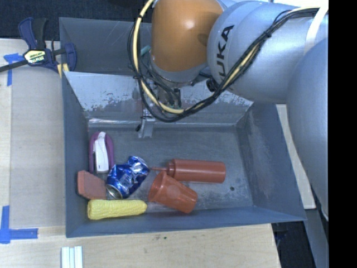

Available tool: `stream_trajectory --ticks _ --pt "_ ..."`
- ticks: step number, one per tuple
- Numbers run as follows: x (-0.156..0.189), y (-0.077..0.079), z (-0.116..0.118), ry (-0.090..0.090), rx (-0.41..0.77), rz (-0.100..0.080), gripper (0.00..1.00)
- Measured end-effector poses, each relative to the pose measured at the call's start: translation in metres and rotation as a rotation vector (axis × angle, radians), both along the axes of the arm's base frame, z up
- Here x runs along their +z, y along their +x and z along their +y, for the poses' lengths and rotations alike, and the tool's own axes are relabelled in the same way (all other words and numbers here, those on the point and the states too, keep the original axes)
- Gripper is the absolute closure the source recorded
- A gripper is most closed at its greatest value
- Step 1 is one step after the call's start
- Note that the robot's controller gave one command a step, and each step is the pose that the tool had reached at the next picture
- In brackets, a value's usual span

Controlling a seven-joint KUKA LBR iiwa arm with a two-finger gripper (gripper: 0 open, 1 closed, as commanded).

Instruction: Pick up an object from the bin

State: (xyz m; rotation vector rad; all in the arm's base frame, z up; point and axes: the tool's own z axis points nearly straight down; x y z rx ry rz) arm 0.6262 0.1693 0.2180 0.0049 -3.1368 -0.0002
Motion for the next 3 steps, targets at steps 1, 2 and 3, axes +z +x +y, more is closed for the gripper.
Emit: stream_trajectory --ticks 1,2,3 --pt "0.006 0.002 -0.001 0.001 -0.003 -0.009 0.00" --pt "-0.105 -0.044 -0.002 0.002 0.191 -0.012 0.00" --pt "-0.063 -0.075 0.006 0.003 0.146 -0.015 0.00"
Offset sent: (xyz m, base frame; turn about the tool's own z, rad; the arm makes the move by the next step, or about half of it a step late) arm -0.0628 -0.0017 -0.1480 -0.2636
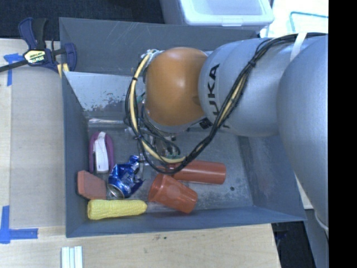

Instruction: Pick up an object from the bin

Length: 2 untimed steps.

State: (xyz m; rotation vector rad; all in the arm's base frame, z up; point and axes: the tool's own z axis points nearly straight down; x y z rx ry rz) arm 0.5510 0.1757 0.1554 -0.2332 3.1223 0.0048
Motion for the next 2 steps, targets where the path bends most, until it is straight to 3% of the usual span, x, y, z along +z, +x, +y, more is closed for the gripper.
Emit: stream_trajectory --ticks 1,2 --pt "-0.052 -0.021 0.016 -0.003 0.220 0.009 0.00" --pt "-0.083 0.000 0.009 -0.003 0.215 -0.014 0.00"
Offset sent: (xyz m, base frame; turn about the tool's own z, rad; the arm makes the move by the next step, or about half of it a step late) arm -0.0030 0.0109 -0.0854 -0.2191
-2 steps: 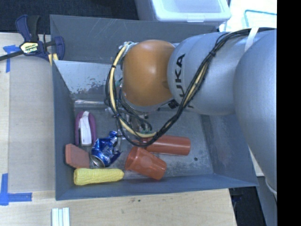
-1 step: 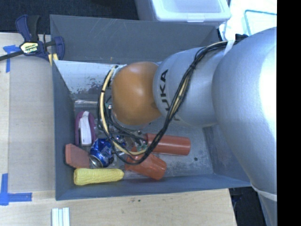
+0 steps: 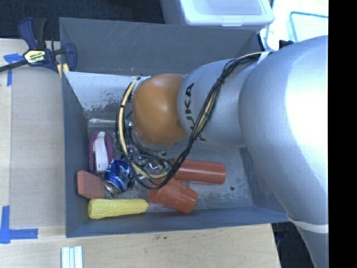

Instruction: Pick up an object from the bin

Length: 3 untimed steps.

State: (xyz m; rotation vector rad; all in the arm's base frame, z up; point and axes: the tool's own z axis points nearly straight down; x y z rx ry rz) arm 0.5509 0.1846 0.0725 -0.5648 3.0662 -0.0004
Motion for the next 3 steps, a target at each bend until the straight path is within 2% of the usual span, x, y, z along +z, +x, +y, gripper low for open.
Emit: stream_trajectory --ticks 1,2,3 --pt "0.002 -0.007 -0.015 0.002 0.045 0.016 1.00" --pt "0.002 -0.007 -0.015 0.002 0.045 0.016 1.00" --pt "0.033 -0.010 -0.017 0.000 0.044 0.021 1.00"
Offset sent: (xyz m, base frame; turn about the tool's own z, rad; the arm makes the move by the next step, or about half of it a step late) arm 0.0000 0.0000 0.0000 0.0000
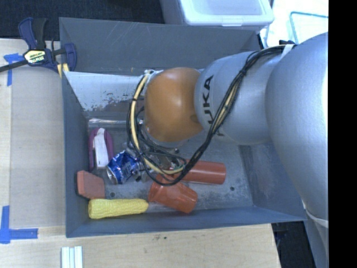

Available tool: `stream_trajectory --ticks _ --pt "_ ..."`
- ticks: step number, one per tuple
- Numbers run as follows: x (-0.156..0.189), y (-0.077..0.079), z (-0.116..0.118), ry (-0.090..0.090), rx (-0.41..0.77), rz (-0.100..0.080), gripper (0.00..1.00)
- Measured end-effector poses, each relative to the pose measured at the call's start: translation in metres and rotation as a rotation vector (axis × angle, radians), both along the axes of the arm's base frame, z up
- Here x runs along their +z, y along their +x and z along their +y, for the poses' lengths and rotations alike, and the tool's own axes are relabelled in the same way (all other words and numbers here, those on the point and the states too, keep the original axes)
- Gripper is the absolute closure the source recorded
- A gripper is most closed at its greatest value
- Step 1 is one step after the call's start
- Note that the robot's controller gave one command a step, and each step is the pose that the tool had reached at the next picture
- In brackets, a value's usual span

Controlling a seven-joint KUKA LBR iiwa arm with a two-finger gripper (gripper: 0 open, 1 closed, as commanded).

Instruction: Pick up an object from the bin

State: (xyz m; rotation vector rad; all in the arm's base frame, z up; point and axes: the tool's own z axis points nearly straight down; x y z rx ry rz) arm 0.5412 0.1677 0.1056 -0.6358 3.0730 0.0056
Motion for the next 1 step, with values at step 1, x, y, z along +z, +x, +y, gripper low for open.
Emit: stream_trajectory --ticks 1 --pt "0.0543 0.0008 0.0002 0.001 -0.001 -0.003 1.00"
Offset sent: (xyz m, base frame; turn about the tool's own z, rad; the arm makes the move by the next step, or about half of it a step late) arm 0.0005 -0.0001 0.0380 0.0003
